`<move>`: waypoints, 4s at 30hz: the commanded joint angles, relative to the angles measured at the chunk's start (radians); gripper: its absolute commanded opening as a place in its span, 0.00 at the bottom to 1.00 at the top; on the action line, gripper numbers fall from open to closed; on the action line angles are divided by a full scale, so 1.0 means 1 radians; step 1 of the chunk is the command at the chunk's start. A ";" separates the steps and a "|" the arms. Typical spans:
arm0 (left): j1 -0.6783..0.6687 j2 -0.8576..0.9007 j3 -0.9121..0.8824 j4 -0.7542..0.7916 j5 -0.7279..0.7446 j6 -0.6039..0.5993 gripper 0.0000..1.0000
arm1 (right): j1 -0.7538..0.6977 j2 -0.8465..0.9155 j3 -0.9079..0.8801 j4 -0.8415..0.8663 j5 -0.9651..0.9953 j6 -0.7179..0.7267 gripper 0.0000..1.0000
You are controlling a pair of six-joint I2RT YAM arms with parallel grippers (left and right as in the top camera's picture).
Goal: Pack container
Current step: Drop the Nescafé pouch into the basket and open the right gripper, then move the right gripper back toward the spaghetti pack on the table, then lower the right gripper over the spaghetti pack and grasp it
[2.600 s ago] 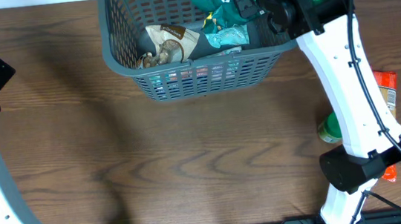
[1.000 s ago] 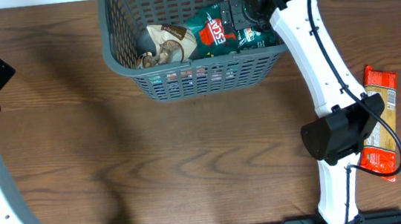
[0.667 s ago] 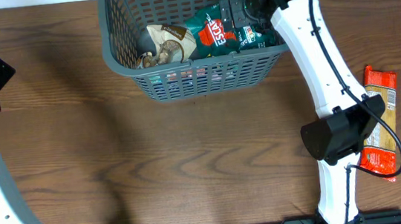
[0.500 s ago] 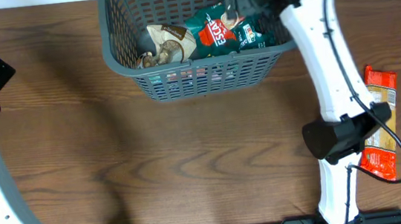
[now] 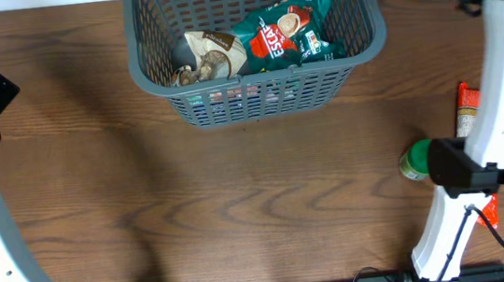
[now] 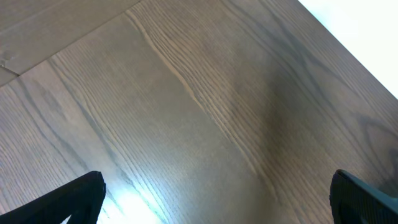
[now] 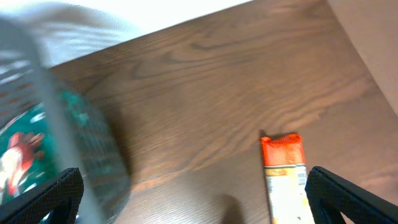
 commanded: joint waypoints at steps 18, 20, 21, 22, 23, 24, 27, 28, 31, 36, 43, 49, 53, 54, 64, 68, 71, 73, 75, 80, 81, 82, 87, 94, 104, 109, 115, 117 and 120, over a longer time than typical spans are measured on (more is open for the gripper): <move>0.004 -0.001 -0.003 -0.003 -0.012 -0.006 0.99 | -0.277 -0.316 -0.286 -0.005 -0.031 -0.108 0.99; 0.004 -0.001 -0.003 -0.003 -0.012 -0.006 0.99 | -0.291 -0.362 -0.397 -0.005 -0.002 -0.107 0.99; 0.004 -0.001 -0.003 -0.003 -0.012 -0.006 0.99 | -0.296 -0.382 -0.445 -0.005 0.014 -0.107 0.99; 0.004 -0.001 -0.003 -0.003 -0.012 -0.006 0.99 | -0.303 -0.407 -0.502 -0.004 0.033 -0.106 0.99; 0.004 -0.001 -0.003 -0.003 -0.012 -0.006 0.99 | -0.308 -0.430 -0.550 -0.004 0.046 -0.103 0.99; 0.004 -0.001 -0.003 -0.003 -0.012 -0.006 0.99 | -0.314 -0.453 -0.597 -0.004 0.047 -0.103 0.99; 0.004 -0.001 -0.003 -0.003 -0.012 -0.006 0.99 | -0.336 -0.525 -0.716 0.003 0.046 -0.083 0.99; 0.004 -0.001 -0.003 -0.003 -0.012 -0.006 0.99 | -0.342 -0.548 -0.747 0.009 0.046 -0.080 0.99; 0.004 -0.001 -0.003 -0.003 -0.012 -0.006 0.99 | -0.362 -0.633 -0.850 0.037 0.037 -0.080 0.99; 0.004 -0.001 -0.003 -0.003 -0.012 -0.006 0.99 | -0.375 -0.793 -1.043 0.114 0.040 -0.082 0.99; 0.004 -0.001 -0.003 -0.003 -0.012 -0.006 0.99 | -0.398 -0.937 -1.342 0.202 0.005 -0.123 0.99; 0.004 -0.001 -0.003 -0.003 -0.012 -0.006 0.99 | -0.410 -0.945 -1.572 0.293 -0.053 -0.137 0.99; 0.004 -0.001 -0.003 -0.003 -0.012 -0.006 0.99 | -0.457 -0.938 -1.676 0.376 -0.128 -0.170 0.99; 0.004 -0.001 -0.003 -0.003 -0.012 -0.006 0.99 | -0.478 -0.932 -1.693 0.394 -0.156 -0.183 0.99; 0.004 -0.001 -0.003 -0.003 -0.012 -0.006 0.99 | -0.672 -0.787 -1.716 0.494 -0.326 -0.263 0.99; 0.004 -0.001 -0.003 -0.003 -0.012 -0.006 0.99 | -0.672 -0.717 -1.716 0.531 -0.329 -0.274 0.99; 0.004 -0.001 -0.003 -0.003 -0.012 -0.006 0.99 | -0.672 -0.670 -1.715 0.567 -0.328 -0.285 0.99; 0.004 -0.001 -0.003 -0.003 -0.012 -0.006 0.99 | -0.672 -0.644 -1.715 0.587 -0.328 -0.291 0.99; 0.004 -0.001 -0.003 -0.003 -0.012 -0.006 0.99 | -0.672 -0.622 -1.715 0.605 -0.328 -0.305 0.99; 0.004 -0.001 -0.003 -0.003 -0.012 -0.006 0.99 | -0.669 -0.575 -1.710 0.641 -0.323 -0.361 0.99; 0.004 -0.001 -0.003 -0.003 -0.012 -0.006 0.99 | -0.667 -0.568 -1.709 0.651 -0.317 -0.371 0.99; 0.004 -0.001 -0.003 -0.003 -0.012 -0.006 0.99 | -0.662 -0.560 -1.708 0.664 -0.304 -0.384 0.99; 0.004 -0.001 -0.003 -0.003 -0.012 -0.006 0.99 | -0.633 -0.543 -1.706 0.719 -0.208 -0.402 0.99; 0.004 -0.001 -0.003 -0.003 -0.012 -0.006 0.99 | -0.581 -0.499 -1.706 0.779 -0.141 -0.426 0.99; 0.004 -0.001 -0.003 -0.003 -0.012 -0.006 0.99 | -0.572 -0.428 -1.706 0.811 -0.145 -0.429 0.99; 0.004 -0.001 -0.003 -0.003 -0.012 -0.006 0.99 | -0.571 -0.394 -1.706 0.831 -0.149 -0.429 0.99; 0.004 -0.001 -0.003 -0.003 -0.012 -0.006 0.99 | -0.571 -0.331 -1.706 0.843 -0.158 -0.425 0.99; 0.004 -0.001 -0.003 -0.003 -0.012 -0.006 0.99 | -0.571 -0.311 -1.706 0.850 -0.161 -0.425 0.99; 0.004 -0.001 -0.003 -0.003 -0.012 -0.006 0.99 | -0.569 -0.296 -1.706 0.859 -0.160 -0.418 0.99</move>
